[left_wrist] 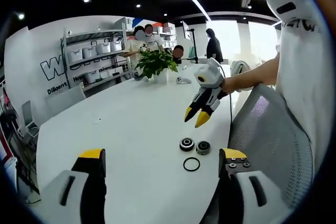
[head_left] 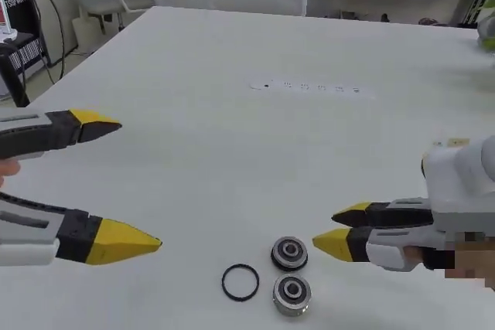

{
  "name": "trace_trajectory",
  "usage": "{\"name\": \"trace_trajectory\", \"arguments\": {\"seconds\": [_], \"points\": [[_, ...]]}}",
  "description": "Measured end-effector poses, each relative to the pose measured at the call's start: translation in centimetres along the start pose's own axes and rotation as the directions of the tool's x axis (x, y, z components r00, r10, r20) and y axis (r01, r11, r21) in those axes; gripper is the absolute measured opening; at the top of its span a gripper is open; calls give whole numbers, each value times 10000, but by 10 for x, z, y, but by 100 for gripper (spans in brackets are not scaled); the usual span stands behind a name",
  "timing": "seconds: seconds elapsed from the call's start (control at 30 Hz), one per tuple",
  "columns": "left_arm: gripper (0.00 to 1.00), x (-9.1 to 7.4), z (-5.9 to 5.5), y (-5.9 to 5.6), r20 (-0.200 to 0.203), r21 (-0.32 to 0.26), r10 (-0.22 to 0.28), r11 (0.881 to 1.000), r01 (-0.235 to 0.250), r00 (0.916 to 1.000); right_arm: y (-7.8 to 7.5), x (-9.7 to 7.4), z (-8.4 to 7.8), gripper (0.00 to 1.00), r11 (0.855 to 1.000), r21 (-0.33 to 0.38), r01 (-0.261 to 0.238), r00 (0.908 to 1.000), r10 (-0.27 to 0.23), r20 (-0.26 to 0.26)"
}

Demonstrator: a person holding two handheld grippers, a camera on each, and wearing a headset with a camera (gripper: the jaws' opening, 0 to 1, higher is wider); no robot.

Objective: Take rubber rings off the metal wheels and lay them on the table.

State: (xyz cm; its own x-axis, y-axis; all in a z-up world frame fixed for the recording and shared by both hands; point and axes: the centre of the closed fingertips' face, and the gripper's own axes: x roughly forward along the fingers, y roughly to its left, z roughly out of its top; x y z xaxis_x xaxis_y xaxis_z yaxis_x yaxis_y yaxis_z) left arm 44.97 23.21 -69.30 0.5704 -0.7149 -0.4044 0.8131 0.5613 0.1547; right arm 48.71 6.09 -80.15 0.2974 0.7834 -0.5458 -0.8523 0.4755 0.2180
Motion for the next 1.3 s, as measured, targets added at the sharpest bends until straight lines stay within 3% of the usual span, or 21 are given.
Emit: {"name": "trace_trajectory", "arguments": {"seconds": [0.27,0.63,0.8,1.2,1.3], "points": [[86,21,23,2,179,539,-518,9973,508,9985,-4,2,-7,30,9999,150,86,10000,-86,21],[83,54,45,-5,316,1156,-1273,9857,1229,9914,-5,2,-10,29,9995,305,70,9999,-74,156],[76,75,54,-9,373,1500,-1679,9756,1605,9851,-4,2,-12,29,9991,419,-35,9998,27,180],[69,112,54,-15,651,1238,-1928,9751,1838,9791,-4,3,-17,28,9994,357,-23,9999,17,151],[68,121,47,-20,600,1110,-2038,9742,1964,9772,-4,4,-17,28,9994,348,-27,9999,22,144]]}}
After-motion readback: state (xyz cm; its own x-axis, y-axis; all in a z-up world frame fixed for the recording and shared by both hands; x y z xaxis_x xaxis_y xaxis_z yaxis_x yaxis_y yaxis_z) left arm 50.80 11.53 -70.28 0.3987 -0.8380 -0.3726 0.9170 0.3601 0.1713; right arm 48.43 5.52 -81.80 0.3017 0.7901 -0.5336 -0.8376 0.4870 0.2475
